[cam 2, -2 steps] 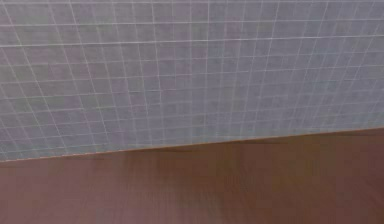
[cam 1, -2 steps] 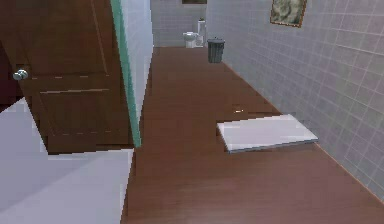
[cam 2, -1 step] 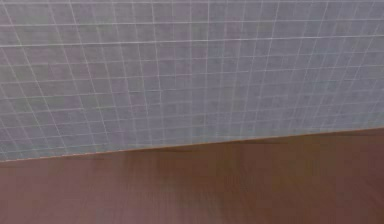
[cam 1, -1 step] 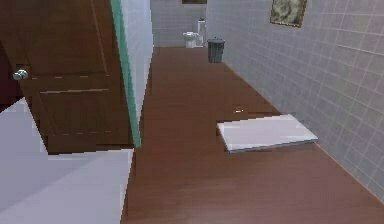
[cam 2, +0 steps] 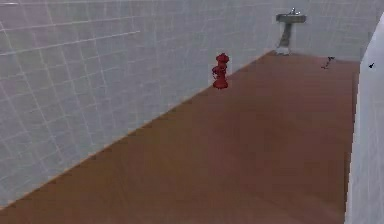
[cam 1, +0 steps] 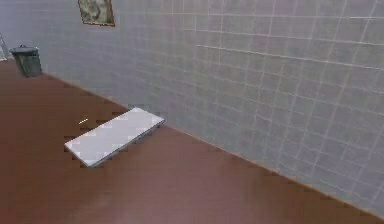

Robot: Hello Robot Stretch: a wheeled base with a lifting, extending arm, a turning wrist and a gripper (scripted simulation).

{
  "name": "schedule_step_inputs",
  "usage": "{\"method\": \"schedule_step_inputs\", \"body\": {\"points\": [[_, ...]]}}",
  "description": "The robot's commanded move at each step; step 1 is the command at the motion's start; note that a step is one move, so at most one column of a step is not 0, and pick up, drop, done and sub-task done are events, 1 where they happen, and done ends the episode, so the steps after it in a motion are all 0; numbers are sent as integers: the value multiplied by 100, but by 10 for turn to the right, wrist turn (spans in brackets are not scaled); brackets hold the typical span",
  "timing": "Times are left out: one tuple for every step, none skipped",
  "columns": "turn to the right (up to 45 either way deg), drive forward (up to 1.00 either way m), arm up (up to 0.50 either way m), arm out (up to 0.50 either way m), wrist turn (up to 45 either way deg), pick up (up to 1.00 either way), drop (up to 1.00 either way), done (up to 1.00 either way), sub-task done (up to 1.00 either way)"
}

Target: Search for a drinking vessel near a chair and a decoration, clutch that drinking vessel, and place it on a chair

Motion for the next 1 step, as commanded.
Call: {"method": "schedule_step_inputs", "body": {"points": [[-450, 0, 0, 0, 0, 0, 0, 0, 0]]}}
